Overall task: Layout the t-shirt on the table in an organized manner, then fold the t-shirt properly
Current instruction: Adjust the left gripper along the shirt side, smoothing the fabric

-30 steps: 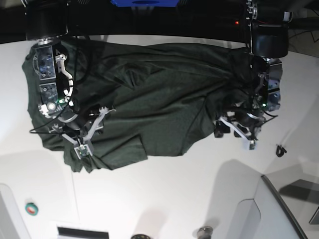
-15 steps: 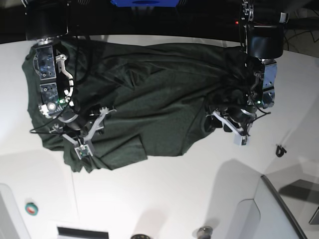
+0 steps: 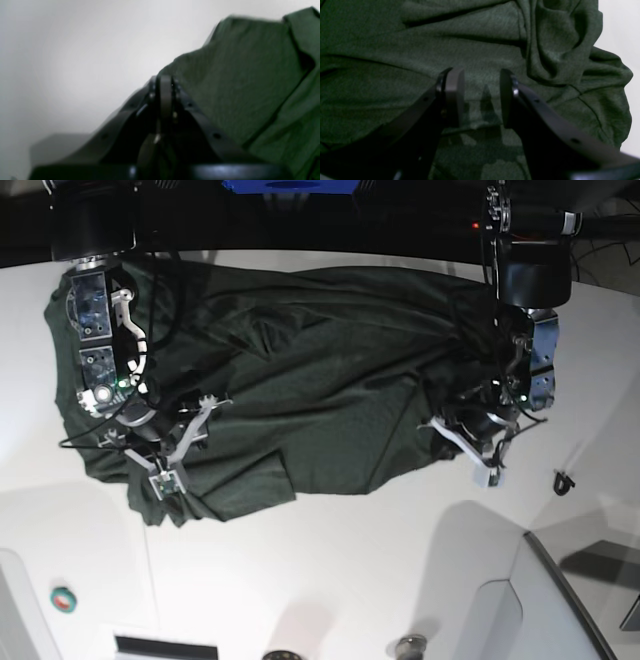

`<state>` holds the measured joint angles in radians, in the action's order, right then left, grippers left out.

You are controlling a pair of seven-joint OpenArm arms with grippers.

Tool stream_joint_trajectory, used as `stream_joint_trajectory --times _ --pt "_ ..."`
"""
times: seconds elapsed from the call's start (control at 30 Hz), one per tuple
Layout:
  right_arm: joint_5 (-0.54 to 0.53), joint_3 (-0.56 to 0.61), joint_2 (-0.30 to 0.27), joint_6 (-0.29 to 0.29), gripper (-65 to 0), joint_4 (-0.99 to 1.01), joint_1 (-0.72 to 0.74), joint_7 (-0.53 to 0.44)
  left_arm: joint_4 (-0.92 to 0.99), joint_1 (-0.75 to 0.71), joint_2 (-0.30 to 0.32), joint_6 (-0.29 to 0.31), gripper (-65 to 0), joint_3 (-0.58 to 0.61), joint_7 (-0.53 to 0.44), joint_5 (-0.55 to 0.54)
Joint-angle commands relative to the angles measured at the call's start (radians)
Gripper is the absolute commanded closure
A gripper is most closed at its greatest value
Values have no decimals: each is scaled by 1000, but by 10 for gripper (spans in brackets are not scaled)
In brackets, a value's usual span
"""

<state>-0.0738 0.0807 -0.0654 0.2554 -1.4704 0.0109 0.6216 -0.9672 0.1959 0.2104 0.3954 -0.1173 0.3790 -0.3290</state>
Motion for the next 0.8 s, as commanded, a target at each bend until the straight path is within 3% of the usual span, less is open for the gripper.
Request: stream_joint_trajectory --times 0.0,0.13,0.23,0.5,0.77 --pt "-4 -2 -3 9 -222 -14 21 -21 -35 27 10 3 0 -5 -19 -9" --pt "-4 -2 -3 9 -222 -14 21 -21 -52 84 22 -51 0 5 4 -8" --pt "-4 -2 -3 9 -222 -14 21 -21 -51 118 34 -59 0 8 8 8" --pt "-4 -2 0 11 -222 -14 22 -21 -2 190 -12 -56 0 6 -12 339" --pt "-4 -2 0 11 -222 -14 24 -21 256 320 -38 -59 0 6 -191 506"
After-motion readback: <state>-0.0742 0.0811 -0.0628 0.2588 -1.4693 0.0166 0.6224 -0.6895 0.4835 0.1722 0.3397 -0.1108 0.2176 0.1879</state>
